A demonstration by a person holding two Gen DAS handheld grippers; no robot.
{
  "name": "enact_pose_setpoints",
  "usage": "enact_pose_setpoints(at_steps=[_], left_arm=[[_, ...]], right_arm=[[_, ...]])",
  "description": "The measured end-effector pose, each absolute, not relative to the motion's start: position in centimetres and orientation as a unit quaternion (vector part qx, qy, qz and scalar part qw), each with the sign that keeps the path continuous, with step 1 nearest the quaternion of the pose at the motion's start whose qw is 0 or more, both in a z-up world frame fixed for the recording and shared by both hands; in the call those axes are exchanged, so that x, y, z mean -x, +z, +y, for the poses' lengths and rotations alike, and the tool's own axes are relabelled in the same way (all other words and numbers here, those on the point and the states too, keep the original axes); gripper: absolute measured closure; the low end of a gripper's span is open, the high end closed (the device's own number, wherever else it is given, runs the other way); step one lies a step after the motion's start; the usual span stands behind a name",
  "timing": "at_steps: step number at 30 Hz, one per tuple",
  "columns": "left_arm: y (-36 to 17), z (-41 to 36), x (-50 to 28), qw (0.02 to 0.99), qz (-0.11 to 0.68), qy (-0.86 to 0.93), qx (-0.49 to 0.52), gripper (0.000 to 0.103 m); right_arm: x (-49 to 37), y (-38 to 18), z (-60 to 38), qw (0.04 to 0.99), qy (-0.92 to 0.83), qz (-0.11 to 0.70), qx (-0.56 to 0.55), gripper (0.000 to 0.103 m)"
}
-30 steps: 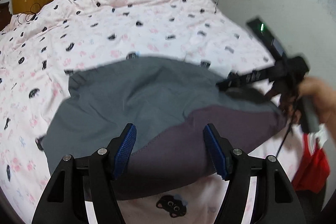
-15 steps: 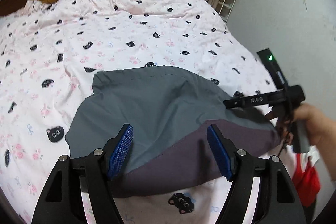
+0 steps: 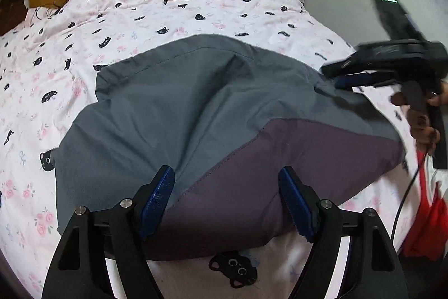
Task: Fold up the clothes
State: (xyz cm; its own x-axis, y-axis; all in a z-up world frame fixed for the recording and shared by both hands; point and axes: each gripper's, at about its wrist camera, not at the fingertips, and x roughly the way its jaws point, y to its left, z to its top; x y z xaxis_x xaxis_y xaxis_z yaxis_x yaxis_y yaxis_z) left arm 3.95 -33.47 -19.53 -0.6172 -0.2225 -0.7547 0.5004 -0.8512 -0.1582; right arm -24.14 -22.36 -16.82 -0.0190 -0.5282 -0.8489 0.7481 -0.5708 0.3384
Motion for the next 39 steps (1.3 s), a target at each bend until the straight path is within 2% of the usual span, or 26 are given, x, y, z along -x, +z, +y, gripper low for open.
enact_pose_setpoints(at_steps=[5,12,19,31,34,39], left_arm=[[-17.5,-34.5,-4.7,0.217,0.200,-0.894,-0.338,0.030],[-19.0,-35.5,-1.6,0.219,0.198,-0.880,-0.372,0.030],[-21.4,-34.9,-1.1,0.229,0.188,-0.875,-0.383,0.027],[-22.0,-34.7,-1.6,0.233,0.187,-0.882,-0.364,0.027],[-22.1,-34.7,-1.7,0.234,0.186,-0.884,-0.360,0.027],[-22.2,-34.7,-1.7,0.234,0.187,-0.885,-0.357,0.027]], right_arm=[[22.5,-13.1,-15.1,0.467,-0.727,-0.015,-0.503,0.018],[19.1,-17.0,-7.1,0.452,-0.679,-0.141,-0.562,0.016],[16.5,-22.2,-7.4,0.459,-0.621,-0.197,-0.604,0.016],[15.7,-23.2,-12.8,0.456,-0.656,-0.220,-0.559,0.015],[15.3,-22.4,-13.5,0.459,-0.673,-0.210,-0.541,0.022],[15.0,-21.3,-14.4,0.468,-0.689,-0.181,-0.522,0.053]])
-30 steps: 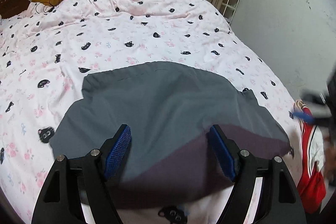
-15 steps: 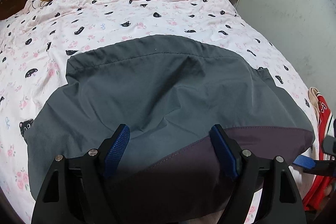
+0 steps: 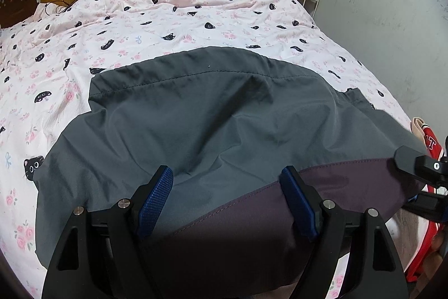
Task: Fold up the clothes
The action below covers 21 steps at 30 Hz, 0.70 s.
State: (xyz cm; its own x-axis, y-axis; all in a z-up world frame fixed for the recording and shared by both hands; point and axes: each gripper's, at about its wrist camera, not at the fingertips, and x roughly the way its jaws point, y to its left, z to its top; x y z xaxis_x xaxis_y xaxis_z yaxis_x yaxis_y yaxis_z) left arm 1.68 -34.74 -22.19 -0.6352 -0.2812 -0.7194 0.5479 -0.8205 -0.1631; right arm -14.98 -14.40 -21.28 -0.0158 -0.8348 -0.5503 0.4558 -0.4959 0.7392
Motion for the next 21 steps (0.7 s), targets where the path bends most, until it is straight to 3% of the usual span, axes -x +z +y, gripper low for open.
enact_pose_setpoints(at_steps=[2,5,17,21], left_arm=[[-22.2,-34.8,-1.7,0.234,0.187,-0.885,-0.357,0.027],[-22.2,-34.7,-1.6,0.235,0.186,-0.885,-0.357,0.027],[-22.1,-35.4,-1.7,0.233,0.212,-0.876,-0.365,0.028],[-20.3,-36.5,-1.8,0.233,0.225,-0.876,-0.357,0.028]], right_arm=[[14.9,-20.7,-14.6,0.470,-0.695,-0.171,-0.518,0.065],[14.5,-19.5,-15.0,0.475,-0.704,-0.148,-0.507,0.074],[8.4,-13.9,-20.8,0.496,-0.761,0.058,-0.415,0.080],[7.9,-13.4,-20.8,0.486,-0.773,0.083,-0.398,0.083]])
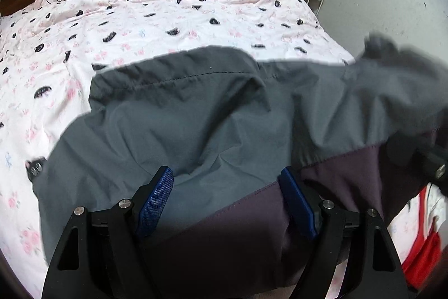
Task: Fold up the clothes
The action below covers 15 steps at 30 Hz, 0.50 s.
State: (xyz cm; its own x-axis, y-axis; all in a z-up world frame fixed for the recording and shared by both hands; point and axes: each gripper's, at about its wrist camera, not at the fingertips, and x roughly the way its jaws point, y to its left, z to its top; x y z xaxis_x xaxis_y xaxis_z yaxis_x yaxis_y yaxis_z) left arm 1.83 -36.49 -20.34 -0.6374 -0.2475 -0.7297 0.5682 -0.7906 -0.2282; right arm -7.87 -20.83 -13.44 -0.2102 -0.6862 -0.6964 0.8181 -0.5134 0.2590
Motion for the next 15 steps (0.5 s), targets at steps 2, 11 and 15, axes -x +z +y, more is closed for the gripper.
enact_pose_setpoints(at_steps=[2,11,15], left_arm=[[-19.6,-37.7,-1.7,0.237,0.238,-0.875,-0.348,0.028],[-19.8,-41.7,3.4,0.226,0.235,-0.855,-0.404,0.028],[-21.6,-41.6,4.7,0.228,0.216,-0.843,-0.437,0.026]], right_arm=[[8.2,-13.5,-20.2,0.482,-0.775,0.080,-0.401,0.084],[8.6,-14.0,-19.2,0.474,-0.779,0.096,-0.400,0.084],[7.9,-13.7,-20.0,0.476,-0.781,0.122,-0.384,0.084]])
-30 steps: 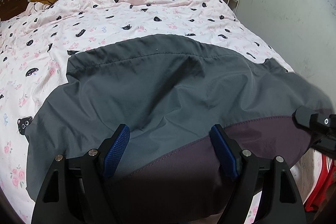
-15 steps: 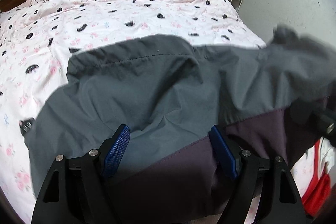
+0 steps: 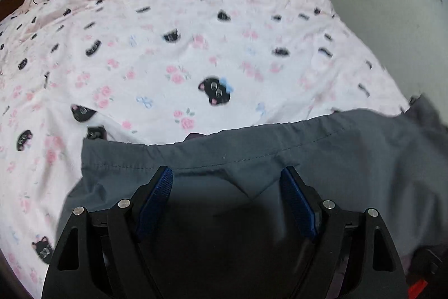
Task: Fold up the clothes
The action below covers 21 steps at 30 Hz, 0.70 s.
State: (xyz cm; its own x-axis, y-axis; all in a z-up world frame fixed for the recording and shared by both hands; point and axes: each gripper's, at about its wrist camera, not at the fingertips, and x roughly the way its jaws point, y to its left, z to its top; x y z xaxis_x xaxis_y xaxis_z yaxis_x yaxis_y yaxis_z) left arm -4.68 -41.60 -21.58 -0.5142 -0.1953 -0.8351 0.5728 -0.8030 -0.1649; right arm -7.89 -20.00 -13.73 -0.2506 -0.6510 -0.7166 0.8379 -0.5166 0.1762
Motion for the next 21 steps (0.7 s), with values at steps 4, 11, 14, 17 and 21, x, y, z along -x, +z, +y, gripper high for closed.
enact_pose_setpoints(at_steps=[4,11,14,17,21], left_arm=[[-20.7,-41.5,3.7,0.223,0.218,-0.849,-0.426,0.026],[-17.0,-41.4,-5.5,0.269,0.241,-0.876,-0.321,0.026],[-16.6,-42.7,-10.6,0.289,0.288,-0.869,-0.281,0.026],[-16.5,-43.5,-15.0,0.319,0.299,-0.859,-0.269,0.026],[-17.0,-44.1,-18.7,0.350,0.306,-0.846,-0.261,0.026]], right_arm=[[6.7,-13.4,-20.8,0.475,-0.788,0.157,-0.359,0.084],[4.4,-12.3,-22.4,0.467,-0.796,0.232,-0.307,0.085],[2.7,-12.1,-23.5,0.463,-0.794,0.282,-0.275,0.085],[0.6,-12.1,-24.9,0.457,-0.787,0.342,-0.235,0.085],[-3.0,-12.6,-27.0,0.453,-0.766,0.420,-0.180,0.085]])
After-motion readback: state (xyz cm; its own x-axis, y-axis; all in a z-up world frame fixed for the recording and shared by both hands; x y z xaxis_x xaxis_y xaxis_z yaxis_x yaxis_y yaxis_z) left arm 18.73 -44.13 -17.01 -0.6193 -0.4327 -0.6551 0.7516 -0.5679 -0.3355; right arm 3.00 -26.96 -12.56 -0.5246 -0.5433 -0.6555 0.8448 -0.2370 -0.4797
